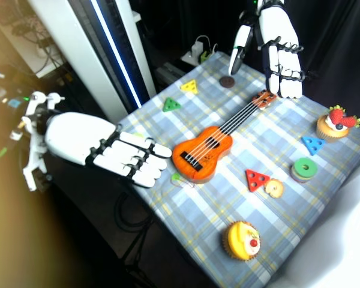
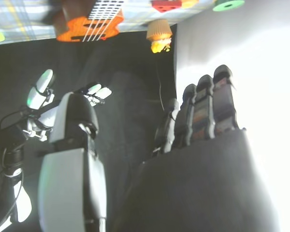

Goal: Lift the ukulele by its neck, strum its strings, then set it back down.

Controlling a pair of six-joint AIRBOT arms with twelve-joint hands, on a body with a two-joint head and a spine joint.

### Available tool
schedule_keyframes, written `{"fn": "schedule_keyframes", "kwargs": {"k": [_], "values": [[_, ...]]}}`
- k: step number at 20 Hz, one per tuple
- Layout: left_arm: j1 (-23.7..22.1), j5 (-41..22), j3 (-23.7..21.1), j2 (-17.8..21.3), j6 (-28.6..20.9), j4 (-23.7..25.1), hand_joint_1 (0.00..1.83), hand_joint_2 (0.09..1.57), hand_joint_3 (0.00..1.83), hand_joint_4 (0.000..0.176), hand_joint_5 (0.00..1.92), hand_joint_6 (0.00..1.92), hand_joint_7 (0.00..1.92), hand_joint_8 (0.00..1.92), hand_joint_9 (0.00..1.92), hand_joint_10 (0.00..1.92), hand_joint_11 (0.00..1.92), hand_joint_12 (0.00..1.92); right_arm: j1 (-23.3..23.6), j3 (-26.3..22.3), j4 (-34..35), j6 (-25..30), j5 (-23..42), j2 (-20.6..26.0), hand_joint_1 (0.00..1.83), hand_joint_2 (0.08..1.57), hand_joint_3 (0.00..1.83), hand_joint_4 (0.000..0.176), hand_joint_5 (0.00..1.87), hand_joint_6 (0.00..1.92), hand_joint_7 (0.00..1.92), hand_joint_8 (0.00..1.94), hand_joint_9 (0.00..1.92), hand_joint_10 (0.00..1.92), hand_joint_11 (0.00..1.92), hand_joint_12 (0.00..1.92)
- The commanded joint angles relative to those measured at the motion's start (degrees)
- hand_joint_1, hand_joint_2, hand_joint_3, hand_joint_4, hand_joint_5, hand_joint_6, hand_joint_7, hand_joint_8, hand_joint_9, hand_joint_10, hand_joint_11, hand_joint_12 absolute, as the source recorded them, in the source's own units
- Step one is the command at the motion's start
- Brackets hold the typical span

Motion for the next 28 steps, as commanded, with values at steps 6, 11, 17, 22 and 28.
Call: {"fn": "schedule_keyframes", "kwargs": {"k": [6, 11, 17, 22, 28], "values": [[-0.2, -4.2, 0.2, -1.2, 2.7, -2.3, 0.85, 0.97, 0.00, 0.047, 0.05, 0.01, 0.04, 0.00, 0.04, 0.03, 0.00, 0.40, 0.6, -0.3, 0.0, -0.2, 7.9, 0.4, 0.47, 1.26, 0.00, 0.000, 0.00, 0.00, 0.00, 0.00, 0.00, 0.00, 0.00, 0.00], [1.4, -0.7, 1.9, -4.8, 13.0, -10.0, 0.96, 0.98, 0.00, 0.039, 0.12, 0.01, 0.18, 0.01, 0.18, 0.06, 0.00, 0.63, 0.6, -0.3, 0.0, -0.2, 7.8, 0.4, 0.46, 1.27, 0.00, 0.000, 0.00, 0.00, 0.00, 0.00, 0.00, 0.00, 0.00, 0.00], [3.6, -0.1, 4.4, -8.9, 21.7, -19.2, 1.05, 0.98, 0.00, 0.032, 0.22, 0.00, 0.30, 0.00, 0.09, 0.57, 0.00, 1.31, 0.4, -0.3, 0.1, -0.2, 7.8, 0.5, 0.43, 1.28, 0.01, 0.000, 0.00, 0.00, 0.00, 0.00, 0.00, 0.00, 0.03, 0.02], [4.8, 0.0, 7.1, -13.0, 25.7, -24.7, 1.15, 1.14, 0.01, 0.000, 0.33, 0.38, 0.42, 0.19, 0.05, 1.00, 0.00, 1.65, 0.4, -0.3, 0.1, -0.2, 7.8, 0.5, 0.38, 1.27, 0.00, 0.000, 0.00, 0.00, 0.00, 0.00, 0.00, 0.00, 0.00, 0.38], [5.8, 0.4, 8.7, -15.0, 27.4, -28.0, 1.12, 1.33, 0.00, 0.000, 0.62, 1.42, 0.61, 1.76, 0.44, 1.91, 0.43, 1.92, 0.4, -0.3, 0.1, -0.2, 7.9, 0.5, 0.39, 1.28, 0.00, 0.015, 0.00, 0.00, 0.00, 0.00, 0.00, 0.00, 0.00, 0.28]]}}
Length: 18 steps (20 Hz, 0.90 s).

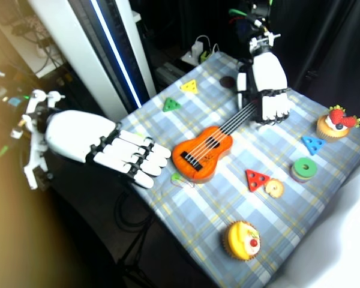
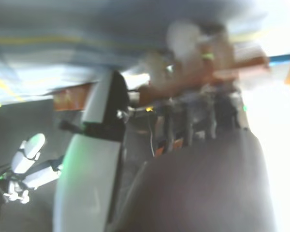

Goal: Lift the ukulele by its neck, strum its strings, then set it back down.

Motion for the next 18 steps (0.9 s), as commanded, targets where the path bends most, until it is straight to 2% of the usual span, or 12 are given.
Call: {"fn": "schedule_keyframes", "kwargs": {"k": [1, 2, 4, 5, 7, 9, 10, 12, 13, 15, 18], "values": [[0.2, -2.4, 0.0, -0.4, -0.4, -0.2, 1.13, 1.33, 0.00, 0.000, 0.59, 1.44, 0.62, 1.79, 0.52, 1.92, 0.50, 1.92, 0.4, 0.1, -0.2, -0.2, 7.3, 0.4, 0.39, 1.28, 0.00, 0.021, 0.00, 0.00, 0.00, 0.00, 0.00, 0.00, 0.00, 0.29], [0.2, -2.5, -0.2, -0.1, -0.4, -0.2, 1.06, 1.32, 0.00, 0.000, 0.61, 1.55, 0.65, 1.90, 0.67, 1.92, 0.68, 1.92, 0.4, 0.1, -0.1, -0.2, 7.5, 0.5, 0.40, 1.27, 0.00, 0.023, 0.00, 0.00, 0.00, 0.00, 0.00, 0.00, 0.00, 0.33], [0.1, -3.3, -0.9, 0.7, -0.4, -0.1, 1.07, 1.29, 0.00, 0.000, 0.67, 1.52, 0.82, 1.92, 0.87, 1.92, 0.90, 1.92, 0.4, 0.1, -0.1, -0.2, 7.8, 0.6, 0.39, 1.27, 0.00, 0.021, 0.00, 0.00, 0.00, 0.00, 0.00, 0.00, 0.00, 0.25], [0.0, -3.9, -1.5, 1.2, -0.4, 0.2, 1.31, 1.16, 0.00, 0.000, 0.80, 1.84, 1.02, 1.92, 1.11, 1.92, 1.19, 1.92, 0.4, 0.0, -0.1, -0.1, 8.0, 0.7, 0.38, 1.28, 0.00, 0.029, 0.00, 0.00, 0.00, 0.00, 0.00, 0.00, 0.00, 0.06], [-0.6, -4.7, -2.7, 2.6, -0.4, 1.2, 1.37, 1.12, 0.00, 0.000, 0.85, 1.92, 1.09, 1.92, 1.19, 1.92, 1.28, 1.92, 0.2, -0.2, 0.0, -0.1, 8.6, 1.1, 0.38, 1.28, 0.00, 0.031, 0.00, 0.00, 0.00, 0.00, 0.00, 0.00, 0.00, 0.00], [-1.1, -6.1, -4.0, 4.3, -1.4, 2.6, 1.38, 1.16, 0.00, 0.000, 0.95, 1.92, 1.23, 1.92, 1.35, 1.92, 1.46, 1.92, -0.2, -0.8, 0.0, -0.1, 10.3, 2.0, 0.42, 1.29, 0.00, 0.036, 0.00, 0.00, 0.00, 0.00, 0.00, 0.00, 0.00, 0.00], [-1.1, -7.1, -4.6, 5.1, -2.5, 3.5, 1.42, 1.15, 0.00, 0.000, 0.99, 1.92, 1.25, 1.92, 1.37, 1.92, 1.49, 1.92, -0.5, -1.2, 0.0, 0.1, 11.3, 2.5, 0.40, 1.29, 0.00, 0.034, 0.00, 0.00, 0.00, 0.00, 0.00, 0.00, 0.00, 0.00], [-1.2, -8.1, -5.2, 6.0, -3.7, 4.5, 1.48, 1.13, 0.00, 0.000, 1.04, 1.92, 1.29, 1.92, 1.41, 1.92, 1.51, 1.92, -0.8, -1.5, -0.3, 0.9, 12.5, 3.1, 0.43, 1.31, 0.01, 0.004, 0.00, 0.00, 0.00, 0.00, 0.00, 0.00, 0.00, 0.00], [-1.4, -8.3, -5.3, 6.1, -4.1, 4.9, 1.52, 1.12, 0.00, 0.000, 1.06, 1.92, 1.29, 1.92, 1.44, 1.92, 1.53, 1.92, -0.8, -1.5, -1.0, 1.5, 12.8, 3.2, 0.43, 1.31, 0.01, 0.000, 0.00, 0.00, 0.00, 0.00, 0.00, 0.00, 0.00, 0.00], [-2.0, -8.6, -5.3, 6.0, -4.4, 5.5, 1.55, 1.13, 0.00, 0.000, 1.03, 1.92, 1.26, 1.92, 1.46, 1.92, 1.57, 1.92, -0.7, -1.5, -2.7, 2.9, 13.0, 3.2, 0.29, 1.30, 0.00, 0.000, 0.00, 0.00, 0.00, 0.00, 0.00, 0.00, 0.00, 0.00], [-3.1, -8.3, -5.0, 5.4, -4.4, 6.1, 1.58, 1.11, 0.00, 0.000, 1.00, 1.92, 1.24, 1.92, 1.42, 1.92, 1.52, 1.92, 0.4, -0.8, -4.7, 4.5, 12.9, 2.3, 0.35, 1.30, 0.00, 0.000, 0.00, 0.00, 0.00, 0.00, 0.00, 0.00, 0.00, 0.00]]}}
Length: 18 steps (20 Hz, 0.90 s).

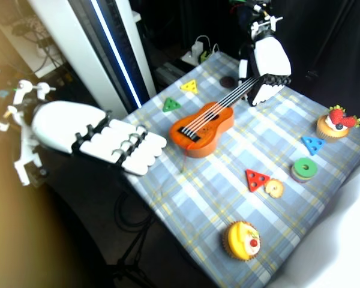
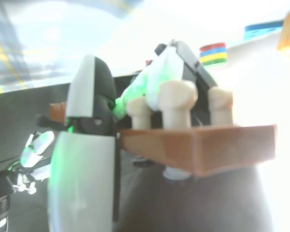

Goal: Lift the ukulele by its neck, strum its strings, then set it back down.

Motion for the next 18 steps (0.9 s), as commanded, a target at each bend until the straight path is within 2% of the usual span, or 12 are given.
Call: {"fn": "schedule_keyframes", "kwargs": {"k": [1, 2, 3, 4, 5, 8, 10, 12, 14, 15, 16, 18], "values": [[-0.9, -5.9, 0.2, -0.4, -0.6, 0.6, 1.59, 1.10, 0.00, 0.000, 0.99, 1.92, 1.23, 1.92, 1.42, 1.92, 1.52, 1.92, 0.9, 0.6, 0.0, 0.9, 6.7, -0.1, 0.29, 1.28, 0.00, 0.000, 0.00, 0.00, 0.00, 0.00, 0.00, 0.00, 0.00, 0.00], [-1.0, -5.7, 0.5, -0.7, -0.6, 0.6, 1.59, 1.10, 0.00, 0.000, 0.99, 1.92, 1.23, 1.92, 1.42, 1.92, 1.52, 1.92, 1.2, 1.0, -0.6, 1.7, 6.5, -0.4, 0.28, 1.28, 0.00, 0.000, 0.00, 0.00, 0.00, 0.00, 0.00, 0.00, 0.00, 0.00], [-1.2, -5.3, 0.9, -1.2, -0.6, 0.5, 1.55, 1.12, 0.00, 0.000, 1.01, 1.92, 1.24, 1.92, 1.41, 1.92, 1.50, 1.92, 1.8, 1.3, -1.7, 2.4, 5.9, -0.7, 0.27, 1.28, 0.00, 0.028, 0.00, 0.00, 0.00, 0.00, 0.00, 0.00, 0.00, 0.00], [-1.5, -4.9, 1.3, -1.5, -0.6, 0.5, 1.54, 1.12, 0.00, 0.000, 1.01, 1.92, 1.24, 1.92, 1.40, 1.92, 1.49, 1.92, 3.1, 1.4, -2.8, 2.4, 4.7, -0.8, 0.28, 1.26, 0.00, 0.059, 0.00, 0.00, 0.00, 0.00, 0.00, 0.00, 0.00, 0.00], [-1.5, -4.8, 1.5, -1.7, -0.6, 0.3, 1.47, 1.14, 0.00, 0.000, 1.00, 1.92, 1.23, 1.92, 1.38, 1.92, 1.47, 1.92, 5.1, 1.6, -4.0, 2.4, 2.8, -1.1, 0.34, 1.21, 0.00, 0.115, 0.03, 0.01, 0.00, 0.00, 0.00, 0.00, 0.00, 0.00], [-1.5, -4.9, 1.8, -1.9, -0.7, -0.1, 1.45, 1.16, 0.00, 0.000, 1.00, 1.92, 1.23, 1.92, 1.38, 1.92, 1.46, 1.92, 9.9, 2.5, -7.1, 2.4, -2.4, -2.4, 0.73, 1.30, 0.02, 0.105, 0.14, 0.03, 0.00, 0.00, 0.00, 0.00, 0.00, 0.00], [-1.5, -4.8, 2.2, -2.2, -0.7, -0.4, 1.43, 1.17, 0.01, 0.000, 1.01, 1.92, 1.25, 1.92, 1.39, 1.92, 1.47, 1.92, 11.9, 2.9, -8.6, 2.4, -5.0, -2.9, 0.88, 1.42, 0.05, 0.079, 0.17, 0.02, 0.00, 0.00, 0.00, 0.00, 0.00, 0.00], [-1.5, -4.4, 2.6, -2.7, -0.7, -0.5, 1.40, 1.16, 0.00, 0.000, 1.01, 1.92, 1.28, 1.92, 1.42, 1.92, 1.50, 1.92, 13.4, 2.9, -10.7, 2.4, -7.6, -2.9, 1.04, 1.43, 0.04, 0.088, 0.13, 0.01, 0.00, 0.00, 0.00, 0.00, 0.00, 0.00], [-1.6, -4.6, 2.7, -2.8, -0.7, -0.5, 1.39, 1.16, 0.00, 0.000, 1.03, 1.92, 1.30, 1.92, 1.44, 1.92, 1.52, 1.92, 15.3, 3.0, -12.5, 2.4, -10.5, -3.1, 1.20, 1.29, 0.00, 0.000, 0.20, 0.03, 0.00, 0.00, 0.00, 0.00, 0.00, 0.00], [-1.7, -4.7, 2.6, -2.8, -0.7, -0.5, 1.40, 1.16, 0.00, 0.000, 1.02, 1.92, 1.31, 1.92, 1.46, 1.92, 1.54, 1.92, 16.1, 3.1, -13.3, 2.4, -11.8, -3.4, 1.11, 1.41, 0.05, 0.000, 0.25, 0.03, 0.00, 0.00, 0.00, 0.00, 0.00, 0.00], [-1.7, -4.8, 2.6, -2.8, -0.7, -0.5, 1.41, 1.16, 0.00, 0.000, 1.00, 1.92, 1.31, 1.92, 1.46, 1.92, 1.55, 1.92, 17.0, 3.4, -14.0, 2.4, -12.8, -4.0, 1.09, 1.08, 1.00, 0.000, 0.27, 0.01, 0.00, 0.00, 0.00, 0.00, 0.00, 0.00], [-1.7, -4.8, 2.6, -2.7, -0.6, -0.4, 1.39, 1.18, 0.01, 0.000, 1.00, 1.92, 1.31, 1.92, 1.47, 1.92, 1.56, 1.92, 18.2, 4.0, -14.8, 2.4, -14.1, -4.8, 1.18, 0.97, 1.18, 0.000, 0.30, 0.01, 0.00, 0.00, 0.00, 0.00, 0.00, 0.00]]}}
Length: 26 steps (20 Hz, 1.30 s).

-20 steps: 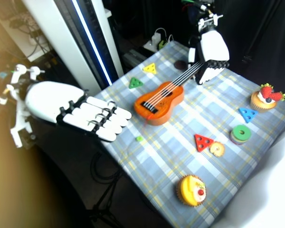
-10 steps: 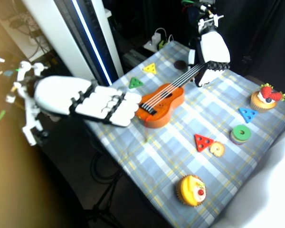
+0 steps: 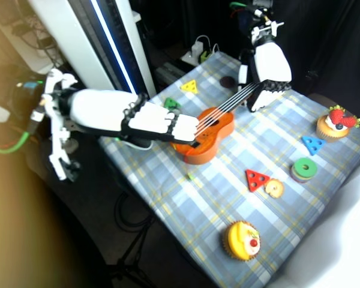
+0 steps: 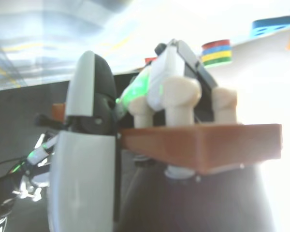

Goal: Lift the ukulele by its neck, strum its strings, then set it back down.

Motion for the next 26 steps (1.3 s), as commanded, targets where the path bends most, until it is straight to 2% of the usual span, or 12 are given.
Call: {"fn": "schedule_keyframes", "kwargs": {"k": [1, 6, 7, 8, 9, 12, 14, 16, 18, 19, 20, 26], "values": [[-0.8, -6.2, -0.1, 0.1, -0.5, 0.4, 1.39, 1.17, 0.01, 0.000, 1.00, 1.92, 1.31, 1.92, 1.47, 1.92, 1.57, 1.92, 1.3, 0.4, -0.1, -0.2, 5.2, 0.1, 1.16, 0.95, 1.21, 0.000, 0.29, 0.00, 0.00, 0.00, 0.00, 0.00, 0.00, 0.00], [-1.0, -6.7, -0.4, 0.2, -0.5, 1.0, 1.37, 1.19, 0.01, 0.000, 0.94, 1.92, 1.25, 1.92, 1.46, 1.92, 1.55, 1.92, 5.1, 1.8, -3.5, -0.2, -1.0, -2.2, 1.26, 0.96, 1.16, 0.040, 0.24, 0.00, 0.00, 0.00, 0.00, 0.00, 0.00, 0.06], [-1.0, -6.8, -0.5, 0.2, -0.5, 1.0, 1.40, 1.18, 0.01, 0.000, 0.97, 1.92, 1.27, 1.92, 1.47, 1.92, 1.56, 1.92, 5.7, 2.3, -4.0, -0.2, -2.3, -2.9, 1.28, 0.93, 1.18, 0.064, 0.14, 0.00, 0.00, 0.00, 0.00, 0.00, 0.04, 0.03], [-1.0, -6.8, -0.5, 0.2, -0.5, 1.0, 1.40, 1.18, 0.01, 0.000, 0.97, 1.92, 1.27, 1.92, 1.47, 1.92, 1.56, 1.92, 5.9, 2.4, -4.1, -0.2, -2.6, -3.1, 1.28, 0.93, 1.18, 0.064, 0.14, 0.00, 0.00, 0.00, 0.00, 0.00, 0.04, 0.03], [-1.0, -6.9, -0.5, 0.2, -0.5, 1.1, 1.40, 1.18, 0.01, 0.000, 0.96, 1.92, 1.26, 1.92, 1.45, 1.92, 1.54, 1.92, 6.3, 2.6, -4.7, -0.2, -4.0, -3.7, 1.15, 1.05, 1.00, 0.000, 0.05, 0.00, 0.00, 0.00, 0.00, 0.00, 0.00, 0.05], [-1.0, -7.1, -0.6, 0.1, -0.5, 1.2, 1.40, 1.19, 0.01, 0.000, 0.98, 1.92, 1.29, 1.92, 1.48, 1.92, 1.57, 1.92, 6.8, 2.8, -5.8, -0.2, -6.5, -4.6, 0.98, 1.22, 0.77, 0.015, 0.08, 0.01, 0.00, 0.00, 0.00, 0.00, 0.00, 0.00], [-1.0, -7.1, -0.6, 0.2, -0.5, 1.2, 1.40, 1.19, 0.01, 0.000, 0.97, 1.92, 1.30, 1.92, 1.48, 1.92, 1.57, 1.92, 6.8, 2.0, -8.6, 1.6, -6.7, -4.3, 0.69, 1.32, 0.78, 0.000, 0.13, 0.02, 0.00, 0.00, 0.00, 0.00, 0.00, 0.00], [-0.8, -7.1, -0.5, 0.2, -0.5, 1.0, 1.41, 1.18, 0.01, 0.000, 0.98, 1.92, 1.30, 1.92, 1.48, 1.92, 1.56, 1.92, 6.9, 1.6, -11.4, 4.7, -6.6, -3.7, 0.91, 1.20, 0.89, 0.000, 0.26, 0.04, 0.00, 0.00, 0.00, 0.00, 0.00, 0.00], [-0.8, -7.1, -0.4, 0.2, -0.5, 0.8, 1.41, 1.18, 0.00, 0.000, 0.98, 1.92, 1.31, 1.92, 1.47, 1.92, 1.56, 1.92, 6.9, 0.4, -13.5, 6.6, -5.3, -2.3, 1.20, 1.02, 1.06, 0.051, 0.46, 0.03, 0.00, 0.00, 0.00, 0.00, 0.00, 0.00], [-0.8, -7.1, -0.4, 0.2, -0.5, 0.8, 1.41, 1.18, 0.00, 0.000, 0.98, 1.92, 1.31, 1.92, 1.47, 1.92, 1.56, 1.92, 6.9, 0.6, -15.4, 9.6, -4.6, -1.9, 1.20, 1.02, 1.06, 0.051, 0.46, 0.03, 0.00, 0.00, 0.00, 0.00, 0.00, 0.00], [-0.8, -7.0, -0.3, 0.2, -0.5, 0.6, 1.40, 1.18, 0.01, 0.000, 0.97, 1.92, 1.28, 1.92, 1.45, 1.92, 1.53, 1.92, 6.9, 0.9, -17.7, 14.2, -3.5, -1.3, 1.30, 0.93, 1.10, 0.007, 0.63, 0.05, 0.00, 0.00, 0.00, 0.00, 0.00, 0.00], [-0.3, -6.8, 0.1, 0.1, -0.5, -0.5, 1.38, 1.16, 0.00, 0.000, 0.97, 1.92, 1.24, 1.92, 1.43, 1.92, 1.52, 1.92, 6.9, 1.0, -18.1, 21.6, 6.0, 2.1, 1.34, 0.97, 0.87, 0.000, 0.80, 0.05, 0.12, 0.01, 0.00, 0.00, 0.00, 0.00]]}}
